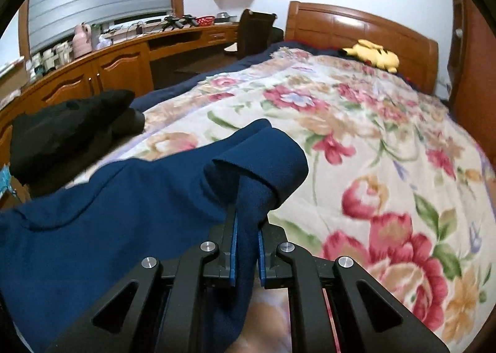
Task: Fold large clothes
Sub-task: 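Grasp the folded jacket with both tools and lift it off the bed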
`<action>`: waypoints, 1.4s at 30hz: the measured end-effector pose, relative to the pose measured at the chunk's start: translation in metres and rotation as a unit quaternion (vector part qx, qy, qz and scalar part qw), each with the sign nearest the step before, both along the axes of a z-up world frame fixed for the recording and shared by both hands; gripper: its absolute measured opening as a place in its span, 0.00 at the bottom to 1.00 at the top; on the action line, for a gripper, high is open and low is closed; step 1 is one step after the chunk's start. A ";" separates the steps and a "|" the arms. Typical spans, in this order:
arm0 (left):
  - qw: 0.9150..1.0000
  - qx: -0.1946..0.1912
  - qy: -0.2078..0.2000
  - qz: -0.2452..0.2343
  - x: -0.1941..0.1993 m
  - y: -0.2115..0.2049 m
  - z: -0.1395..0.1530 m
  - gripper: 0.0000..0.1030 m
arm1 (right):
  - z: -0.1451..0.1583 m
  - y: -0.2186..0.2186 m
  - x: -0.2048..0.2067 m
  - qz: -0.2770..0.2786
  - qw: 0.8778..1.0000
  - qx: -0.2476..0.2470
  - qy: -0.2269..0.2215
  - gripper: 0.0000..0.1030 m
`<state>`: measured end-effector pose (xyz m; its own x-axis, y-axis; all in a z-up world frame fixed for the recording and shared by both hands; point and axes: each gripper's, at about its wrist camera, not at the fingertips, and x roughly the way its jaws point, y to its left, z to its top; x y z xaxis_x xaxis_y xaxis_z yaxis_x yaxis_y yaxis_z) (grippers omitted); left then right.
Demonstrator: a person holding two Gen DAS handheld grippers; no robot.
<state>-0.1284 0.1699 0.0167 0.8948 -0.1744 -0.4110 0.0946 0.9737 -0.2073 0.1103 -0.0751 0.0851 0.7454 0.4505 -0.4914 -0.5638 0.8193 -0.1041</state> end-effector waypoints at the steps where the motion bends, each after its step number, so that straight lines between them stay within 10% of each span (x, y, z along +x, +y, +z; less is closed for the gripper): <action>1: 1.000 0.003 -0.004 0.006 0.002 0.011 0.004 0.05 | 0.005 0.007 -0.001 0.000 1.000 -0.002 -0.007 0.09; 12: 0.992 0.059 -0.032 0.103 0.019 0.128 0.054 0.05 | 0.072 0.131 -0.001 0.039 0.993 -0.050 -0.099 0.09; 21: 0.969 0.111 -0.043 0.217 0.009 0.222 0.084 0.05 | 0.116 0.245 -0.006 0.096 0.982 -0.041 -0.159 0.09; 26: 0.949 0.127 -0.015 0.289 -0.001 0.277 0.073 0.05 | 0.104 0.306 0.002 0.130 0.980 -0.008 -0.151 0.09; 34: 0.946 0.098 0.048 0.305 0.000 0.311 0.026 0.06 | 0.017 0.338 0.046 0.130 0.984 -0.075 -0.101 0.11; 37: 0.943 0.100 0.046 0.315 0.000 0.308 0.033 0.09 | 0.016 0.324 0.048 0.127 0.986 -0.062 -0.083 0.29; 42: 0.944 0.100 0.020 0.314 -0.014 0.290 0.051 0.46 | 0.027 0.290 0.014 0.153 0.985 -0.019 -0.081 0.50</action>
